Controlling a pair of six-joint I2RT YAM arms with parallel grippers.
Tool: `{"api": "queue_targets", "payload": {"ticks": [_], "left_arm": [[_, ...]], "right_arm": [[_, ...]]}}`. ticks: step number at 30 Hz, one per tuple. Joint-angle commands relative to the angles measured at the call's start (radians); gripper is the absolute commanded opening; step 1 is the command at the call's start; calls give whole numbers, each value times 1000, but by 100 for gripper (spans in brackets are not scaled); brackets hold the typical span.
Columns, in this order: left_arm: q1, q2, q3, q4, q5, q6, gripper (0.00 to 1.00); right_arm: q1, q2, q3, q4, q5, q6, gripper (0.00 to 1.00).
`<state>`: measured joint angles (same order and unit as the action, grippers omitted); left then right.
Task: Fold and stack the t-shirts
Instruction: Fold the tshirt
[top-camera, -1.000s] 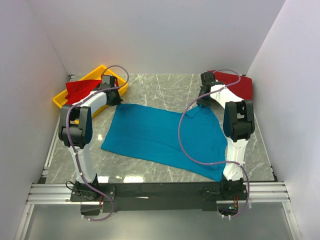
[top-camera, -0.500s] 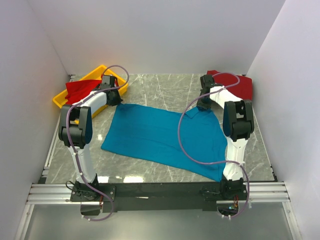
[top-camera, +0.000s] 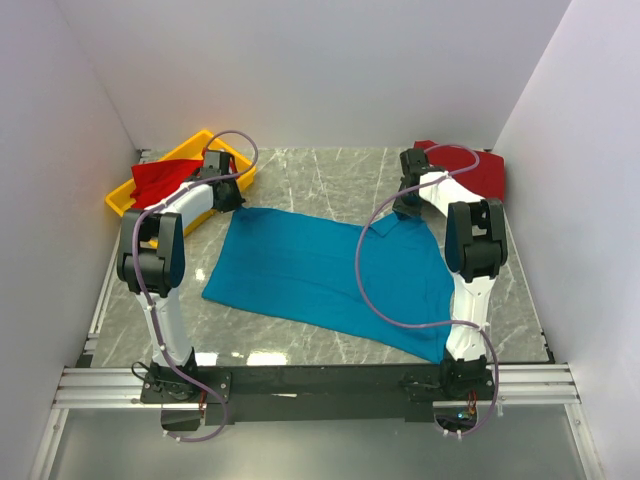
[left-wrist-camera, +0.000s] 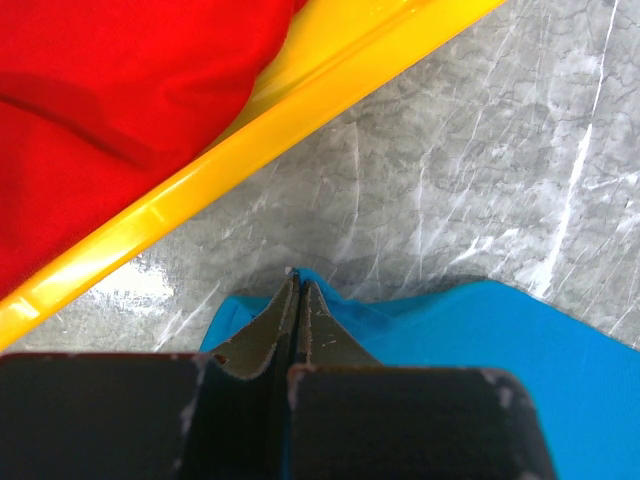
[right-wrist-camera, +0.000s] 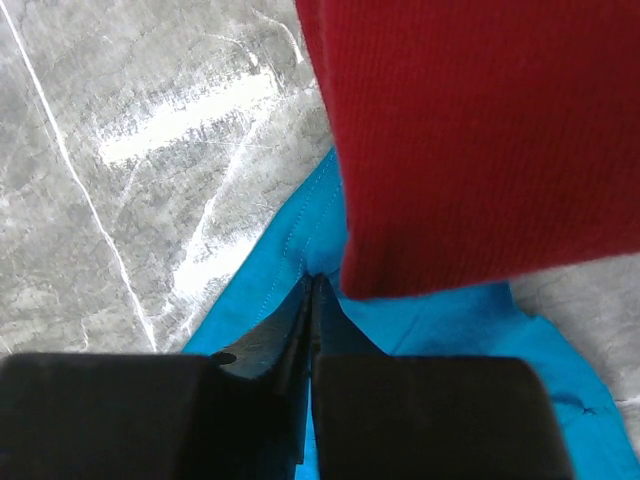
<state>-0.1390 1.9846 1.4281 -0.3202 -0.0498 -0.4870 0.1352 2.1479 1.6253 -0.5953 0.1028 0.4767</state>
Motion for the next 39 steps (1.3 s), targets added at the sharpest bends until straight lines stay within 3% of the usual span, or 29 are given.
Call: {"api": "queue_targets", "payload": {"ticks": [1,12,28,39], "left_arm": [[-4,-33,6,10,5,1,0],[-4,-61,-11,36,8,13,0],[-2,-110,-55,38,-36,39,0],[-1,-112,-43,-48,-90,34,0]], "right_arm": [[1,-5,39,12,6,-1,0],[0,-106,47,-31,-18,-7,0],[1,-296,-132,-123,-78,16,0],[33,-467,-286,-198,-132,53,0]]}}
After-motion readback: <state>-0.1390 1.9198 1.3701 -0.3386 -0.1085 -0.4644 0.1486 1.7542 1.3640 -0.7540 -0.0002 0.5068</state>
